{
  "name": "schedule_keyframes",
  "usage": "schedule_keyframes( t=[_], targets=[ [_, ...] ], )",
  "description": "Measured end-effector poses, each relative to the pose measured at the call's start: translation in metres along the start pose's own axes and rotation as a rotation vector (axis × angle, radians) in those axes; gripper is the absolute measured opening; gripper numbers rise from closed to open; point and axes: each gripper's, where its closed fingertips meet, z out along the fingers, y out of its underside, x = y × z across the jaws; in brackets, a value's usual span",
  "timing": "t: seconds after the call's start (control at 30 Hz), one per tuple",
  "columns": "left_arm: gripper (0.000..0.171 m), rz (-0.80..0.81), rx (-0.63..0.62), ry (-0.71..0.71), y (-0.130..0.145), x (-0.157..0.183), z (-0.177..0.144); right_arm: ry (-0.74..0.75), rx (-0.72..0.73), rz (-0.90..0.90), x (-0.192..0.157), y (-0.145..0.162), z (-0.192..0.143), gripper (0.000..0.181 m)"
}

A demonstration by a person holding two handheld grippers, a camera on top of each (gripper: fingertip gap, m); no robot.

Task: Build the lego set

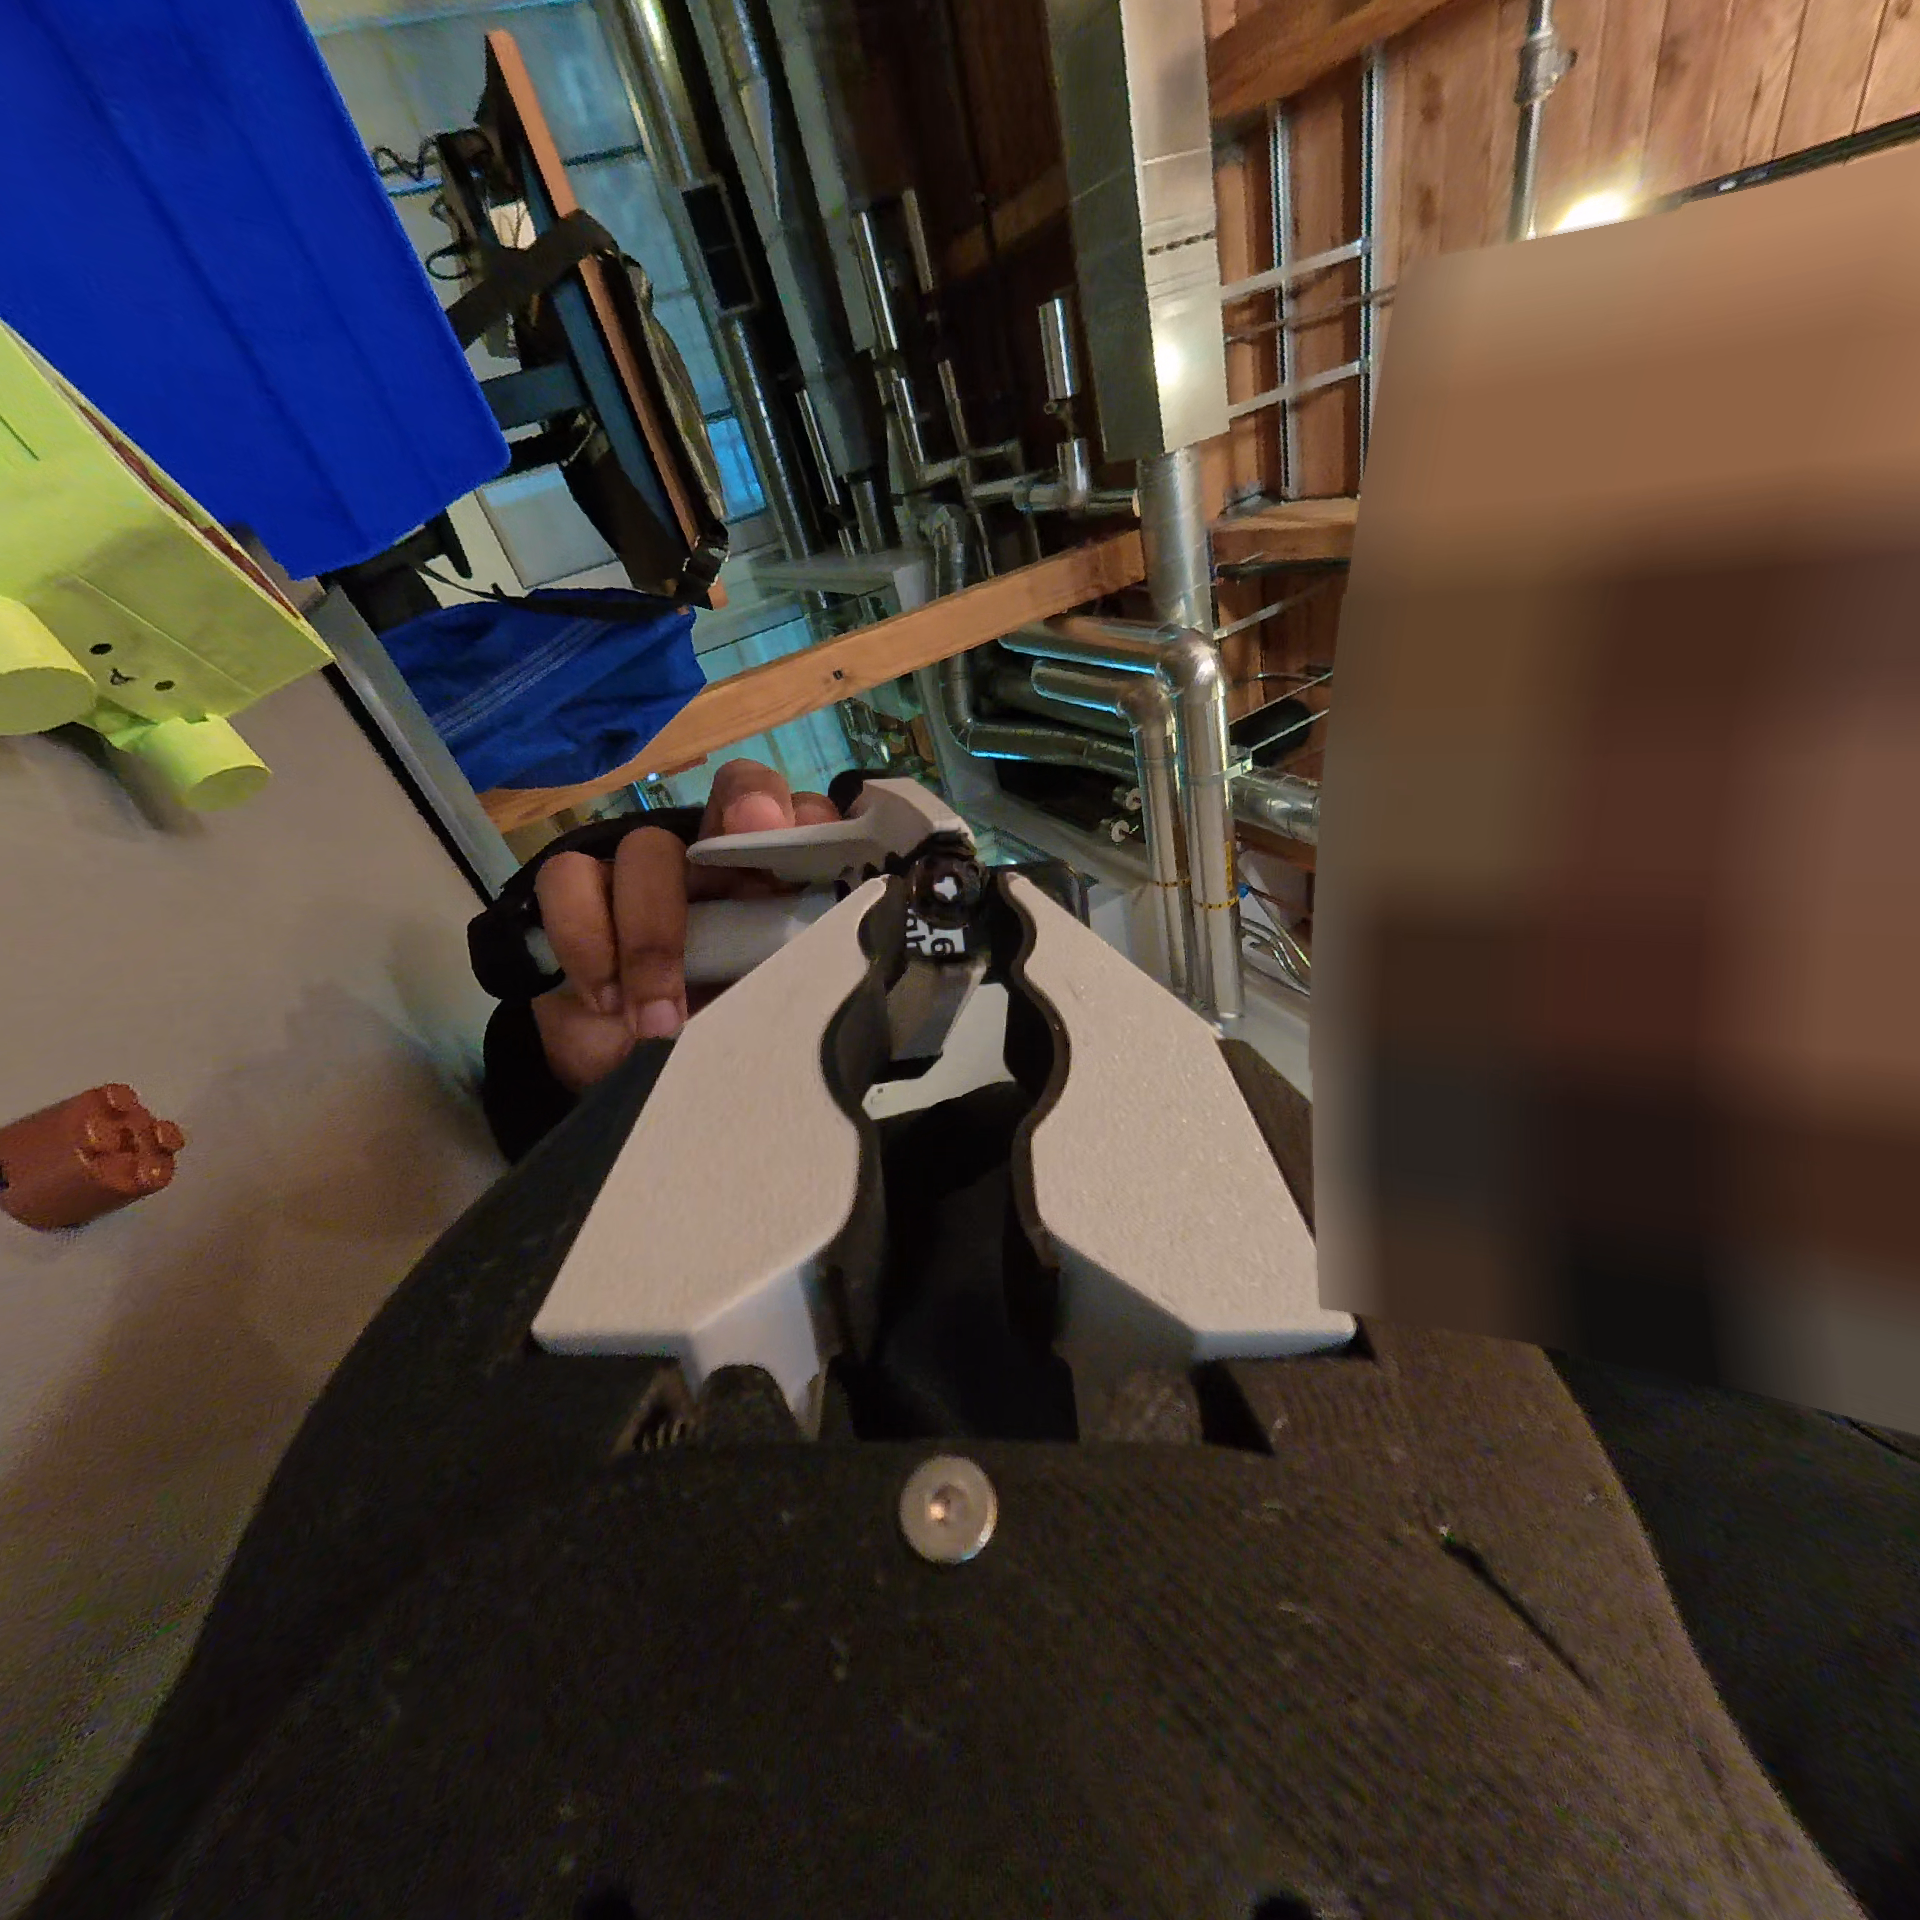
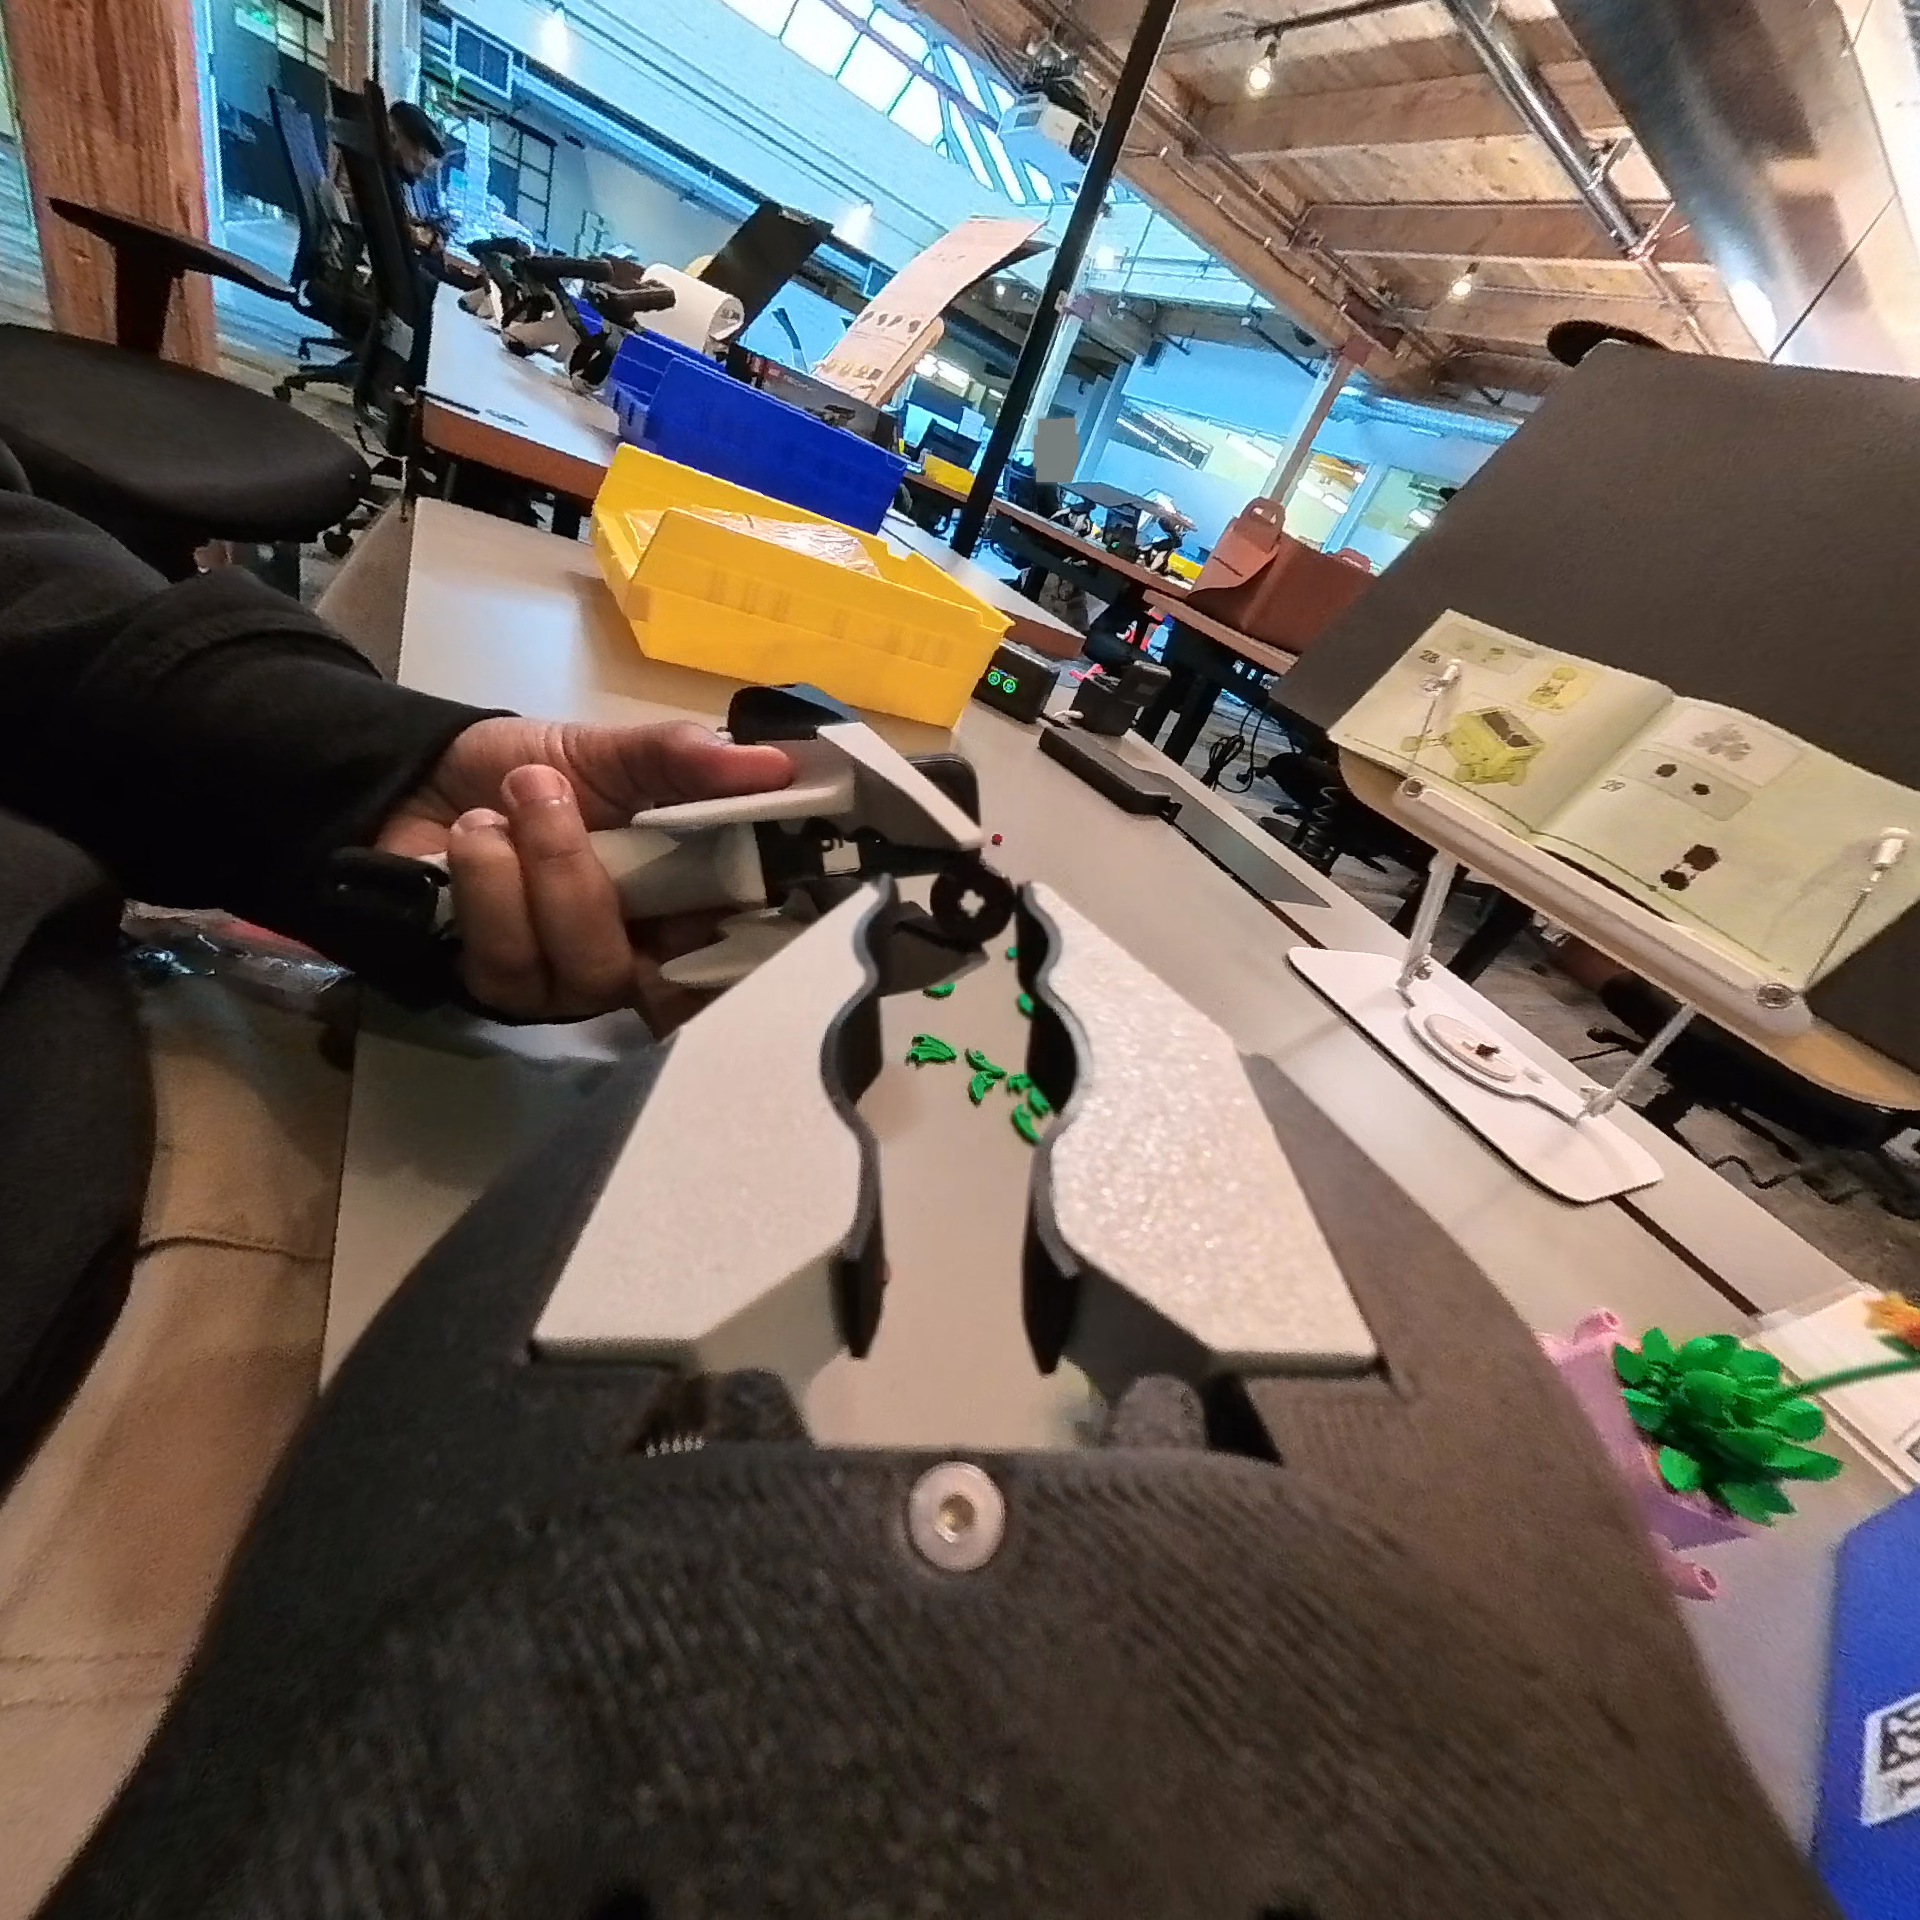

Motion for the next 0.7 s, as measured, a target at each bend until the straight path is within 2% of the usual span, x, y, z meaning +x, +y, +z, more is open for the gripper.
schedule_keyframes(
  t=[0.03,0.13,0.2,0.23,0.3,0.4,0.5,0.6,0.7],
  targets=[
    [0.013,0.0,-0.011,0.001,0.002,-0.001,0.0,0.005,-0.005,-0.007,0.001,0.001,0.0,0.016],
    [0.015,0.01,-0.014,-0.027,0.001,-0.005,-0.002,-0.01,-0.038,-0.002,0.001,0.004,-0.001,0.014],
    [0.032,0.098,0.005,-0.123,-0.007,-0.012,-0.009,-0.023,-0.073,0.042,0.002,0.007,-0.001,0.013],
    [0.033,0.168,0.029,-0.171,-0.015,-0.013,-0.015,-0.043,-0.114,0.084,0.003,0.011,-0.001,0.013],
    [0.034,0.319,0.069,-0.272,-0.03,-0.011,-0.028,-0.113,-0.259,0.188,-0.002,0.03,0.0,0.014],
    [0.035,0.51,0.055,-0.431,-0.042,-0.012,-0.045,-0.259,-0.585,0.362,-0.027,0.076,-0.009,0.014],
    [0.035,0.623,-0.006,-0.536,-0.042,-0.018,-0.055,-0.346,-0.848,0.39,-0.051,0.115,-0.022,0.014],
    [0.032,0.675,-0.017,-0.537,-0.039,-0.018,-0.058,-0.389,-0.86,0.368,-0.061,0.113,-0.016,0.014],
    [0.031,0.658,0.001,-0.512,-0.038,-0.019,-0.064,-0.4,-0.924,0.358,-0.061,0.116,-0.014,0.014]
  ],
)
